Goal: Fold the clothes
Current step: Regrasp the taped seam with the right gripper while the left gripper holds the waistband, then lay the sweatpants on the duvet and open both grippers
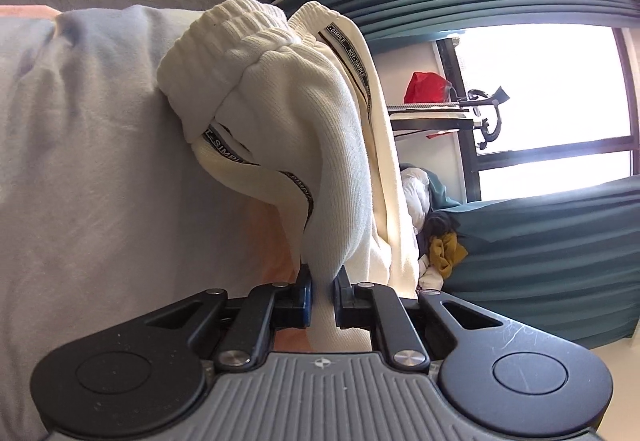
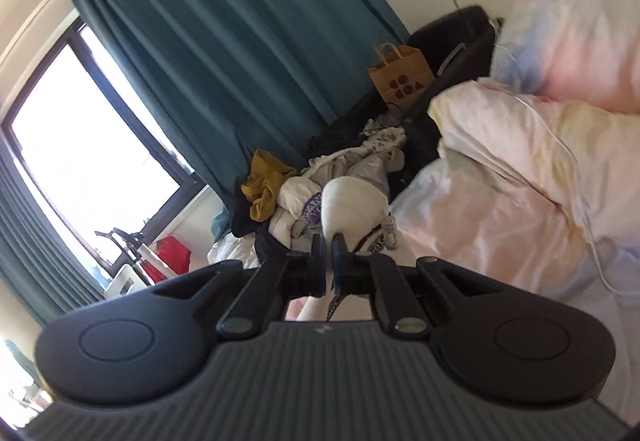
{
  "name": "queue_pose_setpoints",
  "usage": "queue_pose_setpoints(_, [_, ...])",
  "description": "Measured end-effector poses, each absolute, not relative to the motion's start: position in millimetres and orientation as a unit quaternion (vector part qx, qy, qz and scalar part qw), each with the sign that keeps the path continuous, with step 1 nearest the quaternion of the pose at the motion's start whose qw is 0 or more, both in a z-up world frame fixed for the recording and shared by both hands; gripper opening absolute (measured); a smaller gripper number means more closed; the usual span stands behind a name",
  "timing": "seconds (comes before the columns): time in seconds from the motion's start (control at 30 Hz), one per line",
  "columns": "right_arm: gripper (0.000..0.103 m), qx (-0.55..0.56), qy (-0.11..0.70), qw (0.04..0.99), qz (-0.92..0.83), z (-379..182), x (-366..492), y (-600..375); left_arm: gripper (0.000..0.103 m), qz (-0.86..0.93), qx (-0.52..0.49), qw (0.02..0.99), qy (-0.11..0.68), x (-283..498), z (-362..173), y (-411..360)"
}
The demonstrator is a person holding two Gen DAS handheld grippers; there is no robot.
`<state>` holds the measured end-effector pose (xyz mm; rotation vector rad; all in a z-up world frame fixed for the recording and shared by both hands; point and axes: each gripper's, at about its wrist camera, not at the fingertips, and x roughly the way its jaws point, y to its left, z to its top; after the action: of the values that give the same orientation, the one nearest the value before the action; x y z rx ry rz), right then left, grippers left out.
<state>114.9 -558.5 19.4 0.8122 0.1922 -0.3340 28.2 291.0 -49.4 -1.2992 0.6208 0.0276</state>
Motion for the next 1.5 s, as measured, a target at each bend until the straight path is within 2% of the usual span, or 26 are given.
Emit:
queue_pose_setpoints(0.13, [0.006,0.412,0.144,0.875,-0.209,-43.4,60.1,-569.5,0.010,0.014,-0.602,0.743,0.293,24.4,-51.5,296.0])
queue_pose_setpoints(0.27, [0.005,0.479,0.192,0.819,-0.252,-113.8,23.1,-583.7,0.011,0.017,-0.596,0.745,0.299,16.6,-50.8,300.2])
queue_pose_setpoints(0.4, [0.005,0.501,0.200,0.801,-0.260,-142.4,7.7,-578.5,0.013,0.016,-0.579,0.760,0.295,12.9,-42.8,297.0])
queue_pose_setpoints(0.5, [0.006,0.493,0.212,0.801,-0.267,-141.5,5.7,-575.6,0.025,0.013,-0.581,0.758,0.296,-0.5,-36.5,299.3])
queue_pose_setpoints(0.53, [0.008,0.488,0.218,0.800,-0.272,-138.7,5.3,-573.4,0.033,0.010,-0.585,0.755,0.296,-7.7,-35.4,301.8])
queue_pose_setpoints(0.6, [0.009,0.479,0.235,0.797,-0.285,-132.0,5.0,-568.0,0.038,-0.017,-0.611,0.736,0.289,-27.0,-39.1,311.5])
queue_pose_setpoints(0.67, [0.009,0.489,0.244,0.787,-0.286,-127.4,2.0,-562.1,0.053,-0.033,-0.633,0.721,0.281,-45.0,-43.2,321.0])
queue_pose_setpoints(0.77, [0.011,0.497,0.239,0.787,-0.278,-116.4,-2.3,-545.9,0.063,-0.014,-0.654,0.708,0.266,-71.0,-50.1,336.9])
queue_pose_setpoints(0.8, [0.014,0.488,0.238,0.792,-0.278,-110.5,-2.5,-538.1,0.065,-0.004,-0.664,0.701,0.261,-75.8,-53.3,342.6])
queue_pose_setpoints(0.87, [0.031,0.469,0.234,0.804,-0.280,-98.7,-1.3,-521.2,0.070,0.015,-0.685,0.684,0.250,-83.0,-61.2,354.9])
queue_pose_setpoints(0.93, [0.056,0.452,0.237,0.817,-0.269,-90.1,4.5,-504.4,0.070,0.019,-0.705,0.668,0.237,-80.9,-70.9,365.7])
queue_pose_setpoints(1.13, [0.058,0.401,0.273,0.849,-0.212,-81.7,36.8,-444.1,0.075,0.046,-0.713,0.661,0.230,-41.6,-79.5,383.5])
queue_pose_setpoints(1.3, [0.058,0.304,0.320,0.882,-0.164,-105.6,81.0,-389.8,0.074,0.082,-0.678,0.684,0.257,4.3,-78.6,389.9])
queue_pose_setpoints(1.4, [0.056,0.241,0.351,0.892,-0.151,-120.1,103.9,-368.4,0.067,0.097,-0.647,0.704,0.277,29.6,-69.3,389.1])
queue_pose_setpoints(1.47, [0.057,0.204,0.368,0.894,-0.152,-128.7,114.8,-359.5,0.049,0.106,-0.615,0.727,0.285,34.5,-56.7,389.0])
queue_pose_setpoints(1.5, [0.057,0.187,0.375,0.896,-0.150,-131.8,118.2,-355.4,0.043,0.111,-0.595,0.741,0.291,36.9,-49.3,389.1])
